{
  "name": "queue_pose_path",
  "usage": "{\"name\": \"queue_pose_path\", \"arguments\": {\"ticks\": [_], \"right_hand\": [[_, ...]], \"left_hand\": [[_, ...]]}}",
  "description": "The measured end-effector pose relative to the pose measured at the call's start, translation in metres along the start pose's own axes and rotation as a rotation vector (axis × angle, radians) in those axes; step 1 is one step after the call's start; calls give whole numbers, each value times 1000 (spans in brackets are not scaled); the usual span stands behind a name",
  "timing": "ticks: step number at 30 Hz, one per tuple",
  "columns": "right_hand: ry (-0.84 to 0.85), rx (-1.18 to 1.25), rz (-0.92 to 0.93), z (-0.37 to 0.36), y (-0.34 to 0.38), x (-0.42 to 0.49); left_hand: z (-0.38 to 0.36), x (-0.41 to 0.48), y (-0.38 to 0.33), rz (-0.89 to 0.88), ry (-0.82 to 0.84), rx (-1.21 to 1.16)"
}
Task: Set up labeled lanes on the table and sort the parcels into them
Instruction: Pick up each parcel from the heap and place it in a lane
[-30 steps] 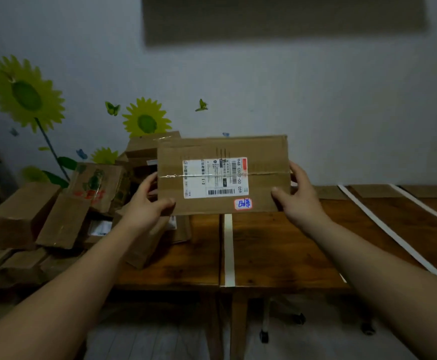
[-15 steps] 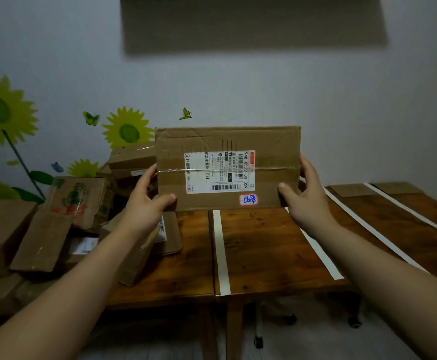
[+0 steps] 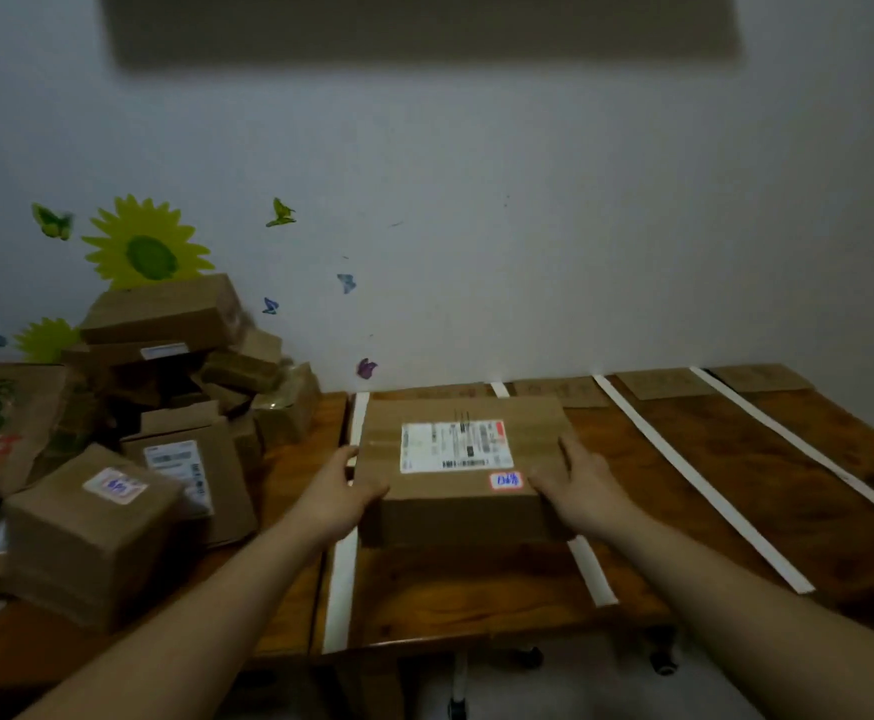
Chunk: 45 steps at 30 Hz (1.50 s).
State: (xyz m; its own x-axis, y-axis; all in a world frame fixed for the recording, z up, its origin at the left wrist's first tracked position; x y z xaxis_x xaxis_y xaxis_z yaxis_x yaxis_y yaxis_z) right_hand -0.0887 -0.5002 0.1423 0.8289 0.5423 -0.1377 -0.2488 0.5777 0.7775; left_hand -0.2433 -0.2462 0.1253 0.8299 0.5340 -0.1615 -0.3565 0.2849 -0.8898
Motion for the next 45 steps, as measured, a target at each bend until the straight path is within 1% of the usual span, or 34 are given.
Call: {"name": "queue_pose_path", "arguments": {"ticks": [3, 5, 7, 10, 14, 17, 23, 25, 28, 30, 32, 34, 36, 38, 41, 43, 45], "right_hand": [[92, -80, -51, -12, -45, 29], [154, -107, -46, -26, -62, 49], [209, -141, -28, -44, -77, 71], [287, -206, -50, -74, -98, 103], [381, -359, -92, -107, -124, 147], [356, -348, -119, -114, -129, 189], [293, -353, -187, -117, -115, 290], [293, -356, -218, -121, -117, 303], [311, -356, -254, -121, -117, 305], [300, -412, -247, -111, -105, 306], [271, -494, -183, -99, -78, 310], [238, -537, -48, -93, -38, 313], [248, -585, 104, -105, 7, 307], [304, -549, 237, -135, 54, 296], [474, -473, 384, -200, 121, 261], [576, -465, 452, -241, 159, 232], [643, -446, 507, -276, 192, 202]], "left_hand": [[-42, 22, 16, 38, 11, 69], [-57, 34, 31, 81, 12, 175], [-65, 44, 51, 151, 31, 222], [-76, 60, 78, 225, 89, 257], [-84, 102, 101, 241, 187, 444], [-77, 150, 107, 233, 189, 533], [-55, 258, 108, 182, 201, 564], [-50, 277, 111, 173, 212, 576], [-51, 281, 117, 198, 254, 603], [-51, 276, 115, 234, 269, 673], [-39, 272, 100, 244, 225, 699], [-17, 262, 80, 216, 151, 703], [11, 239, 62, 188, 87, 744], [47, 208, 52, 189, 9, 773], [112, 154, 50, 237, -130, 798], [157, 113, 60, 306, -223, 787], [205, 68, 80, 408, -331, 752]]}}
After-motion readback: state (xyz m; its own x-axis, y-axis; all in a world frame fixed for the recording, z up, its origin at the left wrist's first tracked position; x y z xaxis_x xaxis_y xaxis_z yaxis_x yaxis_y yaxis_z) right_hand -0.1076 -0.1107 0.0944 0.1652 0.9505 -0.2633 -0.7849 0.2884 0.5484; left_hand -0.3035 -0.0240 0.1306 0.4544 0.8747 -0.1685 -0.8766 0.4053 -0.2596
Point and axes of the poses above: each hand's wrist, its own x-axis towards the middle knuckle, its own z-axis out of the back of the hand, y = z × x, the point moved 10 cm from there along x, towards the middle knuckle, and after that the axes turned 7 degrees about y, right-handed, at the moved point
